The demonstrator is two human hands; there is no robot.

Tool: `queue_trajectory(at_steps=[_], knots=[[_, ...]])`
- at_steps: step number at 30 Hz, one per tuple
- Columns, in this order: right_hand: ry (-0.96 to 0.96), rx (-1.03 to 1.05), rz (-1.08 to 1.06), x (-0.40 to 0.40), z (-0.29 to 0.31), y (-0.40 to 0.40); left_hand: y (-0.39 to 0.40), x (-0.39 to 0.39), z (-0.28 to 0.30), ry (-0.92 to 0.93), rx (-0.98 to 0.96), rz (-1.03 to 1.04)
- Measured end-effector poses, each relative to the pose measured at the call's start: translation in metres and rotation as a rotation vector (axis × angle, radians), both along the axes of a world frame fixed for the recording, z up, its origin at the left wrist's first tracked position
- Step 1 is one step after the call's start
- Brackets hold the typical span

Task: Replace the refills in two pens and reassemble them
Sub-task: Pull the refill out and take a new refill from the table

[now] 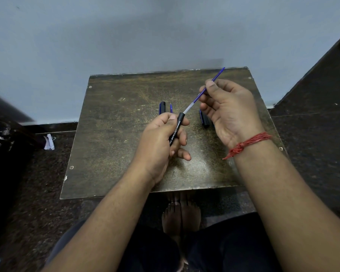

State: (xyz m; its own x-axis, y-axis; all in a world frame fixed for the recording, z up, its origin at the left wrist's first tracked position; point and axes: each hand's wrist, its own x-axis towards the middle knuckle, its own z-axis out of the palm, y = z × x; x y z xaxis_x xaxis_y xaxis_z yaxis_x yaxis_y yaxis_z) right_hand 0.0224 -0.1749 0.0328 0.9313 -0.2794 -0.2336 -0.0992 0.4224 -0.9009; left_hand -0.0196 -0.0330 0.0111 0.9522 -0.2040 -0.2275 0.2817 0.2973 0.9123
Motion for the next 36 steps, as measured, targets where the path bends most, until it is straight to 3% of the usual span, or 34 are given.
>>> queue_trajectory(at_steps=[32, 36], knots=[[-0.014, -0.039, 0.017, 0.0009, -0.0044, -0.0005, -0.0012, 0.0001, -0.0006, 0.004, 0.003, -0.020], [-0.017, -0.100, 0.136, 0.0004, -0.0076, 0.0026, -0.0014, 0.0003, -0.0005, 0.003, -0.004, -0.010]])
